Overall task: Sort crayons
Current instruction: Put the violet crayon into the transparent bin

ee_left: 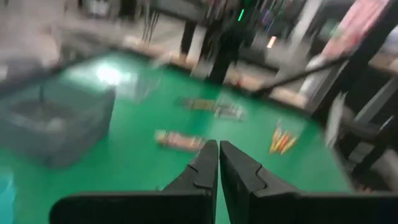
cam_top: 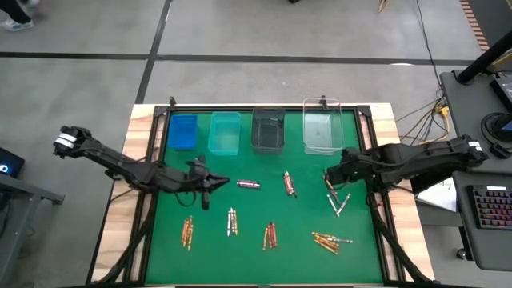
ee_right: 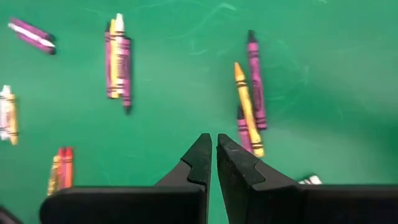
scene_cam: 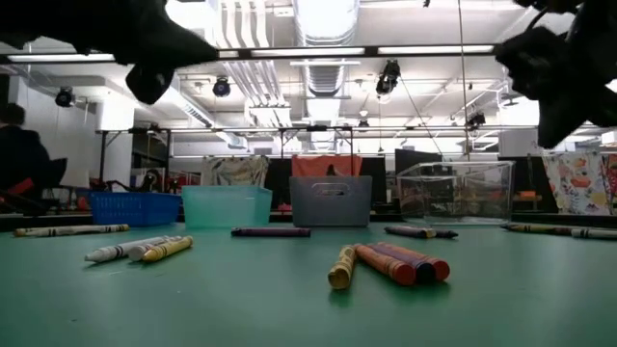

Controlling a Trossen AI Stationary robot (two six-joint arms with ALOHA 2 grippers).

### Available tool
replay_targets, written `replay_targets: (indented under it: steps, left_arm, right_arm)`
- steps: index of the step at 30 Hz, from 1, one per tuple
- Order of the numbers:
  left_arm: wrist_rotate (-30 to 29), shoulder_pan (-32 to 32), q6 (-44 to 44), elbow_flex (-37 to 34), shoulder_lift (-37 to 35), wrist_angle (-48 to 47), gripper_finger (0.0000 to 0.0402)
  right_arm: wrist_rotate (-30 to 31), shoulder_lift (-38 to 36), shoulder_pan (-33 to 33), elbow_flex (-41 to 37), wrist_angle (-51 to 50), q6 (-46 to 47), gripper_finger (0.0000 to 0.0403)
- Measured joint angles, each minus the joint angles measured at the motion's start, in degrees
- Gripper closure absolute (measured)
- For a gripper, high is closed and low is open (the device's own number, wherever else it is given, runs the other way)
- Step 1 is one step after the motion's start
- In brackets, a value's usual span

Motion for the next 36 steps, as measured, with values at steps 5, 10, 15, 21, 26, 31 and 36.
replay_targets:
  steps: [5,10,15,21,26,31,36]
  left_arm:
    - [-0.21,-0.09,-2.20,5.40,2.45,-13.65,0.0402]
    - [-0.43,-0.09,-1.79,7.41,2.68,-18.01,0.0402]
    - [-0.47,-0.06,-1.06,7.51,1.17,-19.48,0.0402]
    - [-2.08,-0.05,1.11,7.06,-1.19,-20.17,0.0402]
    - [-5.68,-0.05,5.27,8.04,-1.92,-20.26,0.0402]
    - [-8.07,0.01,10.57,9.98,-2.00,-20.37,0.0402]
    - [-8.12,0.02,14.83,12.32,-2.02,-21.26,0.0402]
  right_arm:
    - [0.16,1.76,0.00,-0.01,0.03,-0.01,0.0385]
    - [0.53,2.91,0.00,-0.01,0.42,-3.26,0.0385]
    - [0.68,4.25,0.00,-0.01,0.77,-4.43,0.0385]
    - [6.48,6.55,-0.02,-0.01,2.71,-10.52,0.0385]
    - [11.84,8.58,-0.73,0.02,8.14,-14.07,0.0385]
    - [10.11,11.32,-2.73,1.57,10.20,-15.63,0.0385]
    - [7.90,15.69,-4.55,3.24,9.89,-17.62,0.0384]
